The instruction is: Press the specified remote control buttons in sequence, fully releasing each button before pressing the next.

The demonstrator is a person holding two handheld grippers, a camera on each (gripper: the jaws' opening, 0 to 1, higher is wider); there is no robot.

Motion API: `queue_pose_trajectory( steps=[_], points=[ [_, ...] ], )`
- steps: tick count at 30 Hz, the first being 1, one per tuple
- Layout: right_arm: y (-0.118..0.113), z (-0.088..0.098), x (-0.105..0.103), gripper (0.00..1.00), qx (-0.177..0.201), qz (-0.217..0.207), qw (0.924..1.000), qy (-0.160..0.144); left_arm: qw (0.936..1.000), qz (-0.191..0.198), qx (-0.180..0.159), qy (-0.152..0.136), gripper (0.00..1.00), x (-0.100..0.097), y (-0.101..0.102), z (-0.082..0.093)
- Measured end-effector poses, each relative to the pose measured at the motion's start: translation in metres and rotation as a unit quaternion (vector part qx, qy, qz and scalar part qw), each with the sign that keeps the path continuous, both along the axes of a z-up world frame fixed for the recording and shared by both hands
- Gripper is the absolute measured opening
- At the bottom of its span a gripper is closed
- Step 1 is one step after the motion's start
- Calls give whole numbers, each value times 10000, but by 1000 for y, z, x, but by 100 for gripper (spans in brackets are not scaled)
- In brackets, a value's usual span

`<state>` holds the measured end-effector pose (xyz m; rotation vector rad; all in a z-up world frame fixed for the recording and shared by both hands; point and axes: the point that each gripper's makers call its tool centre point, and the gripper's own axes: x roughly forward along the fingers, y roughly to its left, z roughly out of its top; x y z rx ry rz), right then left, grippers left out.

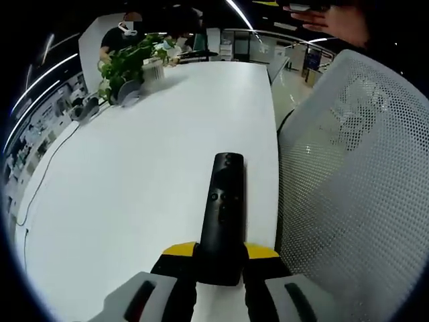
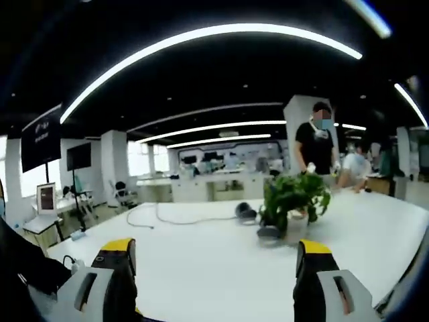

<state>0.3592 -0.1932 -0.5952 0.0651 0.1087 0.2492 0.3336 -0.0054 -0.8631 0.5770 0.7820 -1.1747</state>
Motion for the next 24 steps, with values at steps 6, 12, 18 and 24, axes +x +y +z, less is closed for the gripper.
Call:
queue_pose_trajectory(
  steps=[6, 12, 18, 24],
  points=[
    [-1, -10, 0, 99, -33, -31, 10000, 46, 10000, 2, 9, 6, 25, 0, 0, 0],
    [0, -26, 3, 98, 113, -181, 9997, 155, 9999, -55, 102, 25, 25, 0, 0, 0],
    [2, -35, 9, 93, 38, -270, 9993, 246, 9999, -61, 107, 32, 25, 0, 0, 0],
    [-1, -37, 8, 94, 143, -372, 9989, 266, 9999, -60, 94, 31, 25, 0, 0, 0]
  ],
)
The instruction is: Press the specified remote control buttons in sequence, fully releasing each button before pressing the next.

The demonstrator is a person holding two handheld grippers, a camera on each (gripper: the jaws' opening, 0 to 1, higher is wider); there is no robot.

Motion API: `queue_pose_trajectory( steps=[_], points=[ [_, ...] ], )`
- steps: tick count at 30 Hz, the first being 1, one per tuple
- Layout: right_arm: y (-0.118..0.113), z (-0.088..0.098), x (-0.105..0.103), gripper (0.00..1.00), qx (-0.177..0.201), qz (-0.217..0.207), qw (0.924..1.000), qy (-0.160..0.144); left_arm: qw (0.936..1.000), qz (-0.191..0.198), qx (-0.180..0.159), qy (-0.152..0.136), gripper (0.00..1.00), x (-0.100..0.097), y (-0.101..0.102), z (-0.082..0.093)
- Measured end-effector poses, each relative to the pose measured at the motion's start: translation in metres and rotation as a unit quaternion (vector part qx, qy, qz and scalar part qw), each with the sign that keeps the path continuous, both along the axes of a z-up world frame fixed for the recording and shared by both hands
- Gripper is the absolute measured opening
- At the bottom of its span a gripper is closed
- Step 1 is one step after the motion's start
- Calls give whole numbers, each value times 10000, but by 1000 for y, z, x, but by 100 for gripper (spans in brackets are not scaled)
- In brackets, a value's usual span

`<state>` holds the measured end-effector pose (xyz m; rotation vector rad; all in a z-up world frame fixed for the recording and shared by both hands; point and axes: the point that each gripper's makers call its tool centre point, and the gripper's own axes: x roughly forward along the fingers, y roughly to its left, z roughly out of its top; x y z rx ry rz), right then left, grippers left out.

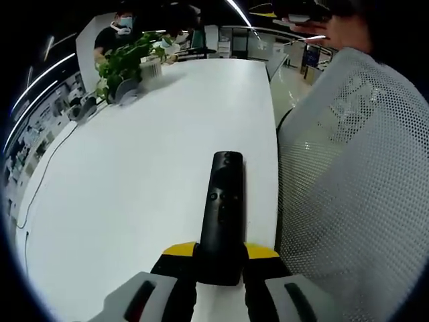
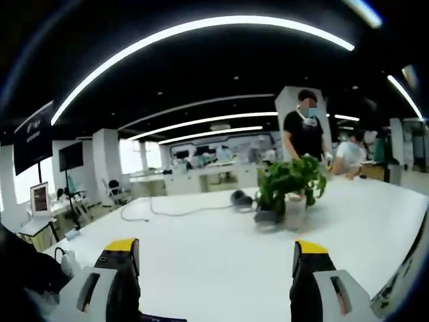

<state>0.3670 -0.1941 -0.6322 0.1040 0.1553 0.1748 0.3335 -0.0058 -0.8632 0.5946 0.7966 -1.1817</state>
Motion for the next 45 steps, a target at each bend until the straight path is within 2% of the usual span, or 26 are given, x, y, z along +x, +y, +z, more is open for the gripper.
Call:
queue_pose_trajectory(
  steps=[2, 5, 8, 13, 15, 22, 28, 42, 45],
  points=[
    [-1, -5, 0, 93, -64, -38, 9999, 132, 10000, -5, 3, 1, 25, 0, 0, 0],
    [-2, -7, 0, 93, -93, -78, 9998, 164, 10000, -49, 47, 14, 25, 0, 0, -1],
    [-1, -15, 0, 94, -130, -58, 9992, 379, 9999, -80, 105, 27, 25, 0, -1, -1],
    [4, -14, -1, 93, -230, 20, 9992, 328, 9998, -111, 167, 39, 25, 0, -1, -1],
    [4, -17, -1, 93, -305, 23, 9987, 399, 9996, -150, 215, 63, 25, 0, -1, -1],
    [2, -12, -2, 94, -231, 3, 9993, 292, 9987, -272, 414, 104, 24, 1, -1, -2],
    [1, -18, -2, 91, -324, -46, 9986, 422, 9973, -470, 560, 33, 24, 3, 3, -1],
    [3, -20, -2, 86, -315, 34, 9983, 480, 9927, -599, 1046, 82, 24, 32, 21, -2],
    [2, -21, -2, 85, -329, 22, 9982, 498, 9911, -598, 1190, 26, 24, 43, 26, -2]
  ],
)
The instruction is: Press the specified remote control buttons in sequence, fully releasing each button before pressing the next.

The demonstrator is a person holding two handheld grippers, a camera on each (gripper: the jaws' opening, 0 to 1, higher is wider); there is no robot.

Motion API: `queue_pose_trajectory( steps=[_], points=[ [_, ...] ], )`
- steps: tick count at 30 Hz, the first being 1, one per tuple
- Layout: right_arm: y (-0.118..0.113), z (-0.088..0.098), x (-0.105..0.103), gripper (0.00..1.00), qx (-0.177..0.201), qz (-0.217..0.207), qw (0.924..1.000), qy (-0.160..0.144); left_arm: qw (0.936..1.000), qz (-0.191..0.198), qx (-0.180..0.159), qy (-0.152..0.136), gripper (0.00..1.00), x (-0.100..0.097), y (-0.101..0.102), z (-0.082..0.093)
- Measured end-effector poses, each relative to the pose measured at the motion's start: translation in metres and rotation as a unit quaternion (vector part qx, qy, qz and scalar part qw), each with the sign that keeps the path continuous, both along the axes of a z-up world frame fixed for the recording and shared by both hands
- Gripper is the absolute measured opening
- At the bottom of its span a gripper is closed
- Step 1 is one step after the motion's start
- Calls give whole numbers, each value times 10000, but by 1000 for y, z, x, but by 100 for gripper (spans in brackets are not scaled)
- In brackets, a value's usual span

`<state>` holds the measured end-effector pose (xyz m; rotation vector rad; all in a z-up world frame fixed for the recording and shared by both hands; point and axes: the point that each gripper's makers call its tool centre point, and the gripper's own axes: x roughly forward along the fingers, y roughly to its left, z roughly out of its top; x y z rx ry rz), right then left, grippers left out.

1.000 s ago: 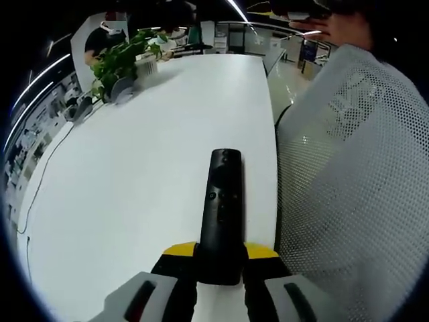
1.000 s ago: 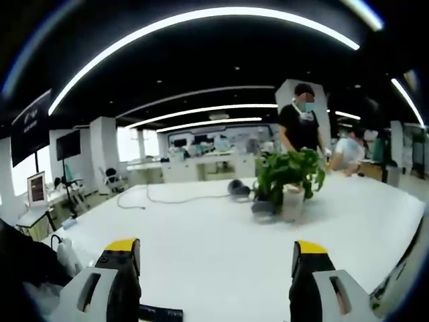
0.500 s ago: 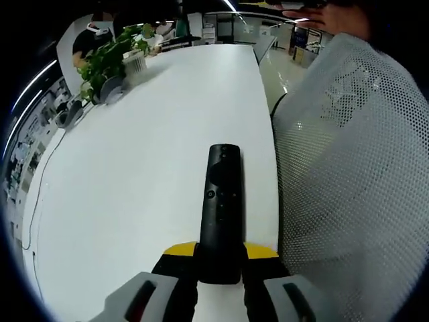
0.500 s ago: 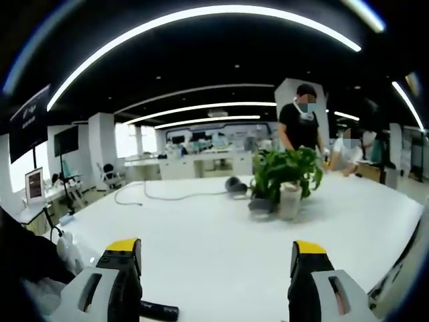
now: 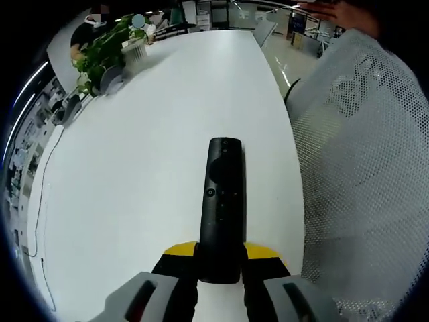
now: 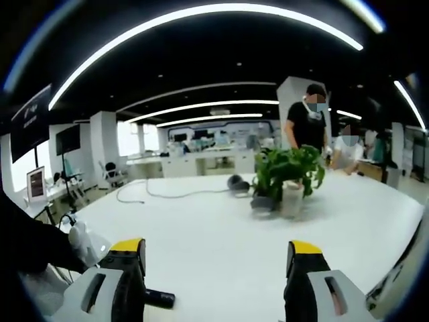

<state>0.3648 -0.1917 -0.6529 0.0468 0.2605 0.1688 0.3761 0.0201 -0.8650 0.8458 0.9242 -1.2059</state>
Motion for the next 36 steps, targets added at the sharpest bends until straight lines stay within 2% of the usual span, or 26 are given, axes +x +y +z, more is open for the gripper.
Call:
queue_pose_trajectory(
  steps=[20, 31, 36],
  points=[
    [-1, -14, 1, 78, -285, 3, 9990, 354, 9989, -90, 395, -214, 24, 62, 9, 2],
    [1, -23, 2, 76, -372, 50, 9977, 562, 9989, 0, 408, -230, 24, 95, 10, 0],
    [2, -27, 2, 76, -428, 74, 9969, 656, 9980, -65, 520, -345, 24, 114, 11, 1]
  ],
)
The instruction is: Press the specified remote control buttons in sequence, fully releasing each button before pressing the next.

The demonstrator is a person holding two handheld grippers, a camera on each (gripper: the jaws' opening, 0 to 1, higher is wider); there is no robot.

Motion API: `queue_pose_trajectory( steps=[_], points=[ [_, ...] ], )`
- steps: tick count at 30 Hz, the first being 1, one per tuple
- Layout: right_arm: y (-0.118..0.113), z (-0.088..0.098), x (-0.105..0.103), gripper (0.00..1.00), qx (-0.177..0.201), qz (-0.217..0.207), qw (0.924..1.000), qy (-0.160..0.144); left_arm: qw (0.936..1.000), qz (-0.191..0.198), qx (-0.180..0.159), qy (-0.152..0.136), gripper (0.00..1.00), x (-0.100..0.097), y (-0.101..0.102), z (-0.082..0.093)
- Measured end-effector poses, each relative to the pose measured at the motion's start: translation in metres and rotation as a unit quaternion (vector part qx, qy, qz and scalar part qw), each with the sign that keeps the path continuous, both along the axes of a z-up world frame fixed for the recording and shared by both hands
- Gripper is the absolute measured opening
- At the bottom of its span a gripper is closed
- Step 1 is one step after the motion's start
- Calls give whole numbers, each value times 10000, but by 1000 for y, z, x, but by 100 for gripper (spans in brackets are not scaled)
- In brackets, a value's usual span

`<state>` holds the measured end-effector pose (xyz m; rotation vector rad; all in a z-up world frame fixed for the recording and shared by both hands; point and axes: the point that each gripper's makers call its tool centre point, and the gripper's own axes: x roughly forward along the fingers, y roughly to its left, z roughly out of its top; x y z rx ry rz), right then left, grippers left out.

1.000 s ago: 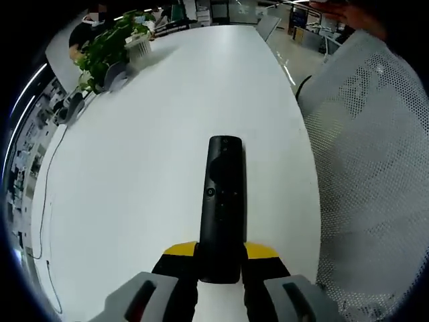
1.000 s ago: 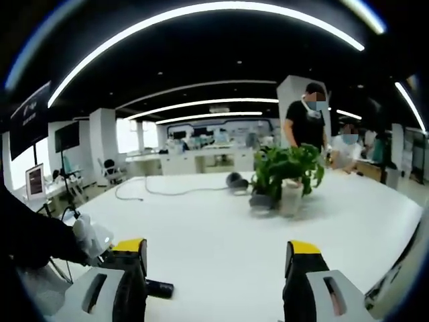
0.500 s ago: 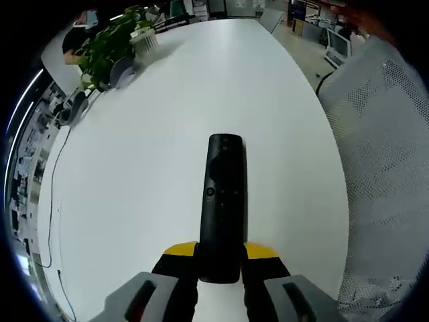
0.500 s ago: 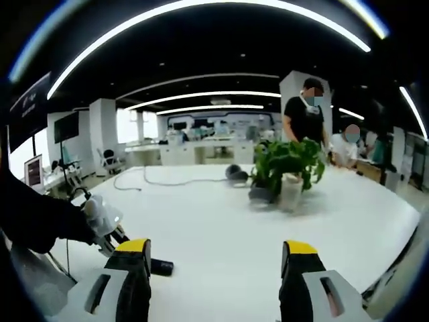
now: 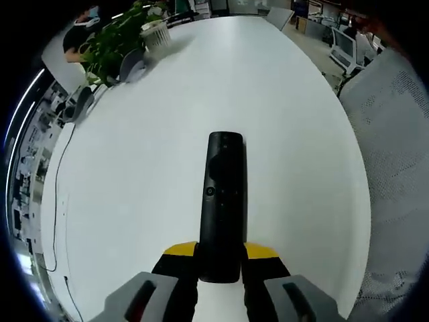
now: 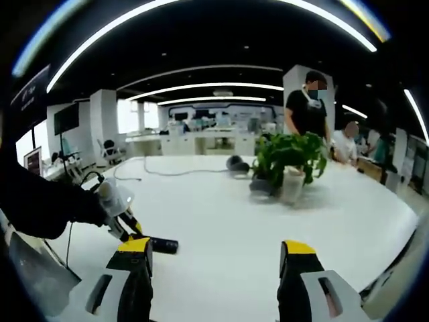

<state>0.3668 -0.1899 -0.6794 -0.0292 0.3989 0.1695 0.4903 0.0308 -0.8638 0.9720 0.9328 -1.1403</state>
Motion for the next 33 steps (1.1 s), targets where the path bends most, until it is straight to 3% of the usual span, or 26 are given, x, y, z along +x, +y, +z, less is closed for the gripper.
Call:
queue_pose_trajectory(
  steps=[14, 33],
  points=[
    [-1, -7, -1, 75, -86, -26, 9998, 176, 9998, 90, 112, -168, 24, 51, 5, 1],
    [-1, -13, -1, 74, -138, -8, 9993, 358, 9991, 219, 206, -308, 24, 104, 9, 5]
  ],
)
